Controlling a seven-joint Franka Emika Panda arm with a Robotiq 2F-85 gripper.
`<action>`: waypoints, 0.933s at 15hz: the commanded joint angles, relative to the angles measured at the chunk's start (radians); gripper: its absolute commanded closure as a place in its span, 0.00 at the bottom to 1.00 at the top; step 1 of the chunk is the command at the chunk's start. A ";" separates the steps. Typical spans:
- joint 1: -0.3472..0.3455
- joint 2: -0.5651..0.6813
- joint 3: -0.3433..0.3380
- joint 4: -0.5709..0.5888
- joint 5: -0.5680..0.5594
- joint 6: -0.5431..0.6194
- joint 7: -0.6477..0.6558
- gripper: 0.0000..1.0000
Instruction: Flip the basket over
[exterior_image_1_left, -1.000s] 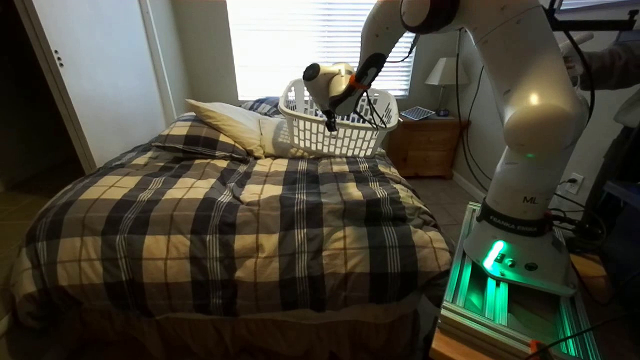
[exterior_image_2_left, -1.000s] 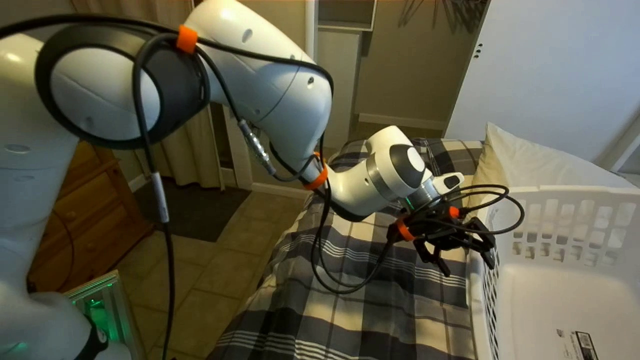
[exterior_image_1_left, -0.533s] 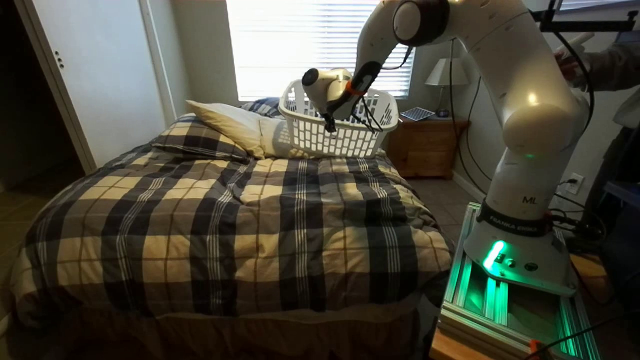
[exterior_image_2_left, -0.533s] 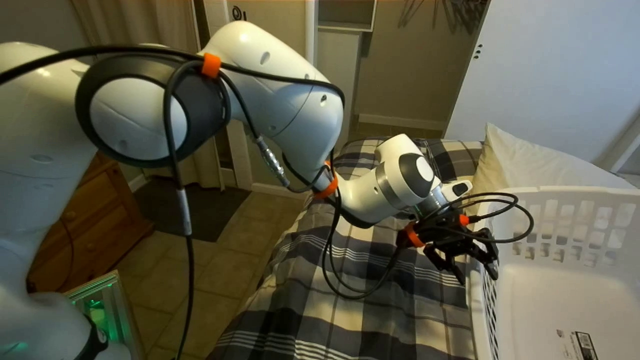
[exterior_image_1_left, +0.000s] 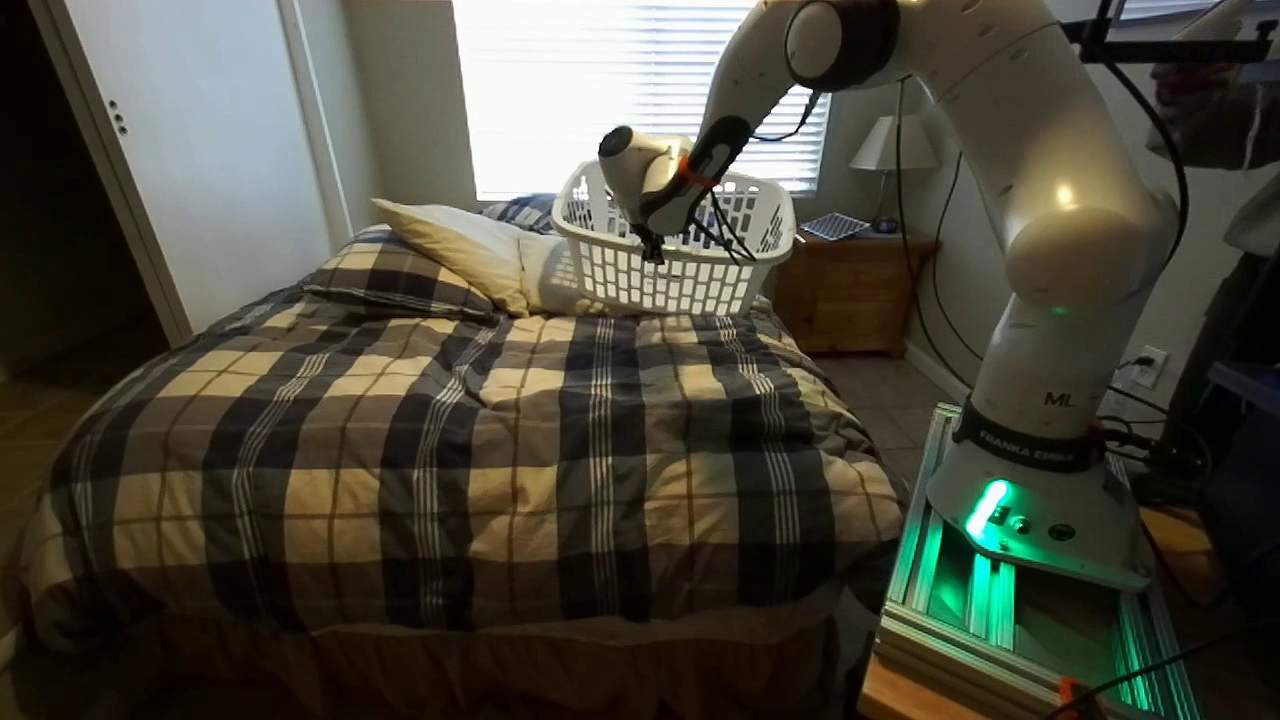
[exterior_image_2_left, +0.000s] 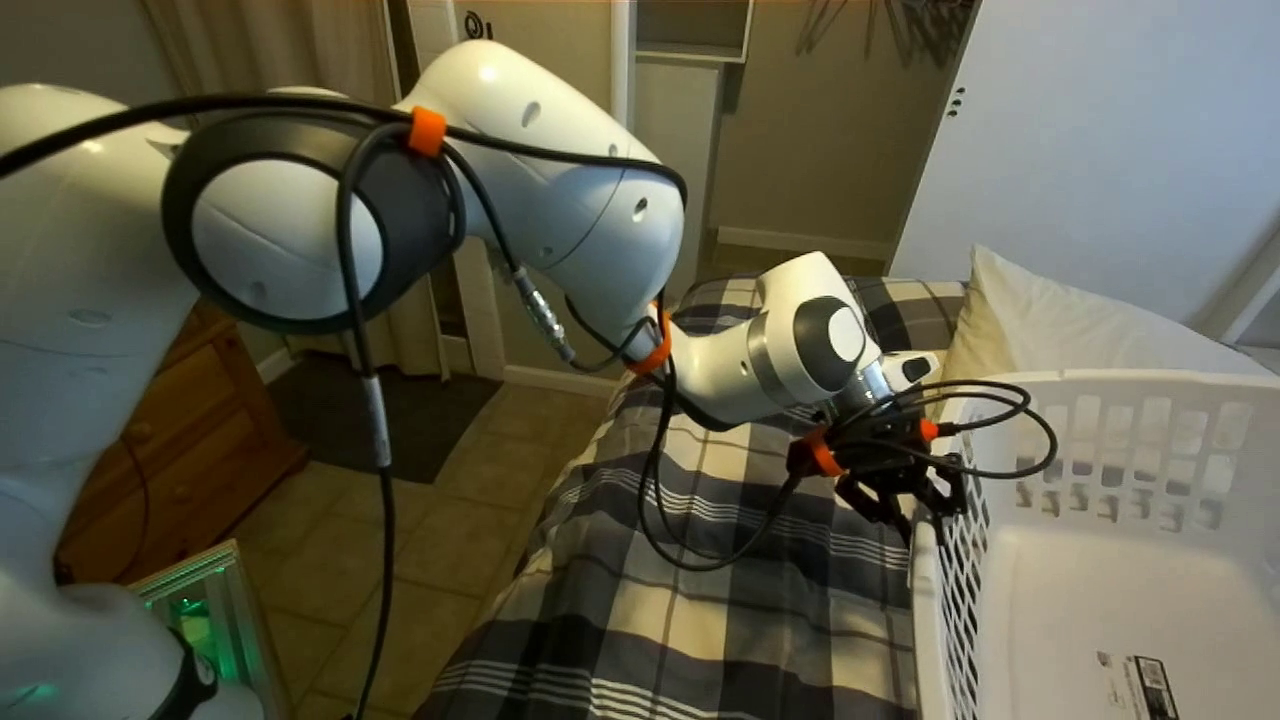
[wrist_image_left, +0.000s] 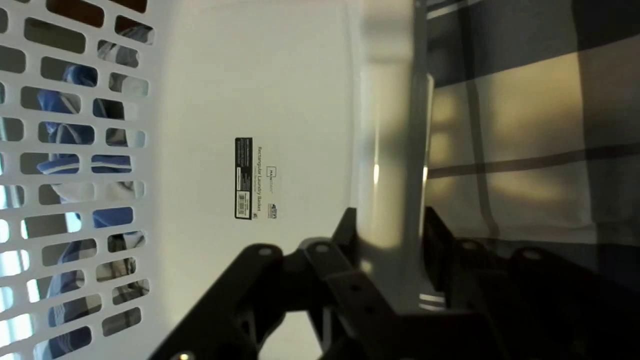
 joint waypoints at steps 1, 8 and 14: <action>0.029 -0.053 0.024 -0.035 0.076 -0.028 -0.093 0.90; 0.149 -0.209 0.056 -0.197 0.101 -0.153 -0.073 0.89; 0.208 -0.339 0.153 -0.386 0.246 -0.247 -0.095 0.88</action>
